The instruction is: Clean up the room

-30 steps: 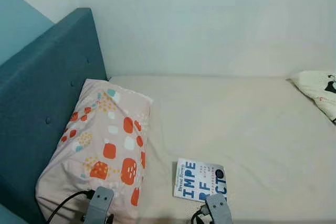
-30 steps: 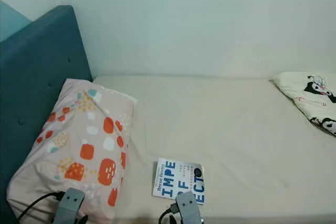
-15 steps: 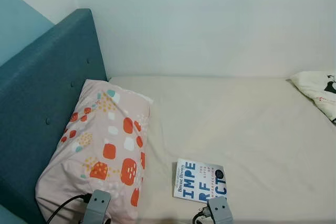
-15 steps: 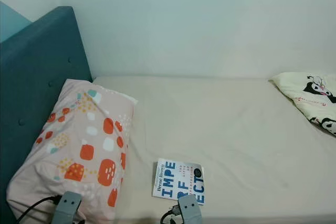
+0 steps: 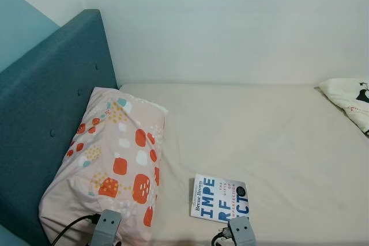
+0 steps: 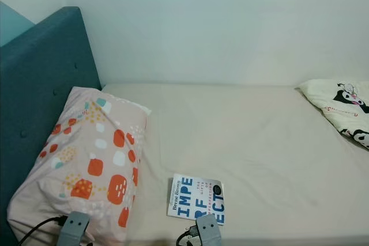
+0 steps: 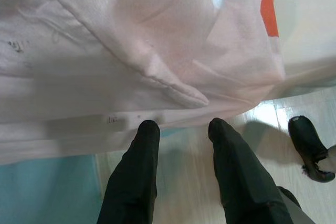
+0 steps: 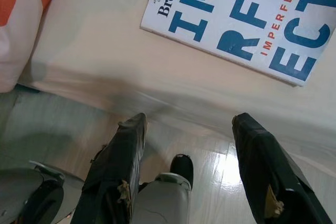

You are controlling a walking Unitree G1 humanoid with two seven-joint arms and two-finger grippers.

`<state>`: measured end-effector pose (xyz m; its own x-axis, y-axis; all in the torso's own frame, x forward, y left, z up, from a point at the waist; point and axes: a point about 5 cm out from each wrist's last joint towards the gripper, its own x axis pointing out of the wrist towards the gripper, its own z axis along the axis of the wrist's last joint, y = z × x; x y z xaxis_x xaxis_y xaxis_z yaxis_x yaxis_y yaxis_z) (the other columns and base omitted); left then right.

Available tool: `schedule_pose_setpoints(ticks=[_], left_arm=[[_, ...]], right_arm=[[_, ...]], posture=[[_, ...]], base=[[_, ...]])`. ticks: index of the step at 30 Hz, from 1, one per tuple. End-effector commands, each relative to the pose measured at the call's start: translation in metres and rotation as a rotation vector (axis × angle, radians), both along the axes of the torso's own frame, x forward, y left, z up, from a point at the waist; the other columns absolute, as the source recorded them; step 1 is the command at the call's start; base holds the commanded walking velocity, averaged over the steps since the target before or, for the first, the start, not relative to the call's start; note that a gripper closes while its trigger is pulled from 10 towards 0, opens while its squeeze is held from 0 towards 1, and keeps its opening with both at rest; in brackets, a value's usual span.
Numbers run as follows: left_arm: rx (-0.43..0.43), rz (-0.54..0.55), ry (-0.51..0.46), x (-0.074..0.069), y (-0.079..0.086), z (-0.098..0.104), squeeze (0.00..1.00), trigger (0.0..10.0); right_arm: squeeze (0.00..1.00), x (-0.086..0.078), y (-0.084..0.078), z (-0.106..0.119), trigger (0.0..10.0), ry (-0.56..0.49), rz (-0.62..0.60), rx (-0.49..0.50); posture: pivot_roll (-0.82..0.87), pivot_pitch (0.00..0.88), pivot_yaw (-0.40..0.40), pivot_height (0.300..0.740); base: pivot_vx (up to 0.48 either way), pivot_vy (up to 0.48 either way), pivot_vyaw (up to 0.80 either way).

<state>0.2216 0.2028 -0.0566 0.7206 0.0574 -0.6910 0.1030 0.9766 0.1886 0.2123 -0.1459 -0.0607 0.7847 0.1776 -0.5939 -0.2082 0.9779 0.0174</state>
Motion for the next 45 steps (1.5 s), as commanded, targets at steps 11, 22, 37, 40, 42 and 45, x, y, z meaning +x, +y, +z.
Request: schedule_pose_setpoints(ticks=[11,22,37,40,42,45], left_arm=[[0.014,-0.022,0.006,-0.0025,-0.0001,-0.0017,0.00,10.0],[0.012,-0.060,-0.018,0.0001,-0.0032,0.0004,0.00,10.0],[0.014,-0.054,-0.013,-0.0006,-0.0021,-0.0001,0.00,10.0],[0.015,-0.053,-0.014,-0.0005,-0.0020,-0.0001,0.00,10.0],[0.016,-0.053,-0.013,-0.0004,-0.0019,0.0000,0.00,10.0],[0.017,-0.053,-0.013,-0.0002,-0.0018,0.0000,0.00,10.0]], right_arm=[[0.00,-0.0030,-0.0011,-0.0023,10.0,0.016,-0.010,0.006],[0.00,-0.0030,-0.0011,-0.0024,10.0,0.017,-0.010,0.006],[0.00,-0.0032,-0.0006,-0.0025,10.0,0.018,-0.010,0.008],[0.00,-0.0031,-0.0004,-0.0025,10.0,0.018,-0.009,0.009],[0.00,-0.0030,-0.0003,-0.0025,10.0,0.019,-0.008,0.009],[0.00,-0.0030,-0.0001,-0.0026,10.0,0.020,-0.008,0.009]], posture=[[-0.12,0.000,0.024,0.740],[-0.12,0.000,0.023,0.740],[-0.12,0.000,0.024,0.740],[-0.12,0.000,0.025,0.740],[-0.12,0.000,0.025,0.740],[-0.12,0.000,0.026,0.740]], base=[[0.000,0.000,0.00],[0.000,-0.278,0.00],[0.000,-0.311,0.00],[0.000,0.000,0.00],[0.000,0.000,0.00],[0.000,0.000,0.00]])
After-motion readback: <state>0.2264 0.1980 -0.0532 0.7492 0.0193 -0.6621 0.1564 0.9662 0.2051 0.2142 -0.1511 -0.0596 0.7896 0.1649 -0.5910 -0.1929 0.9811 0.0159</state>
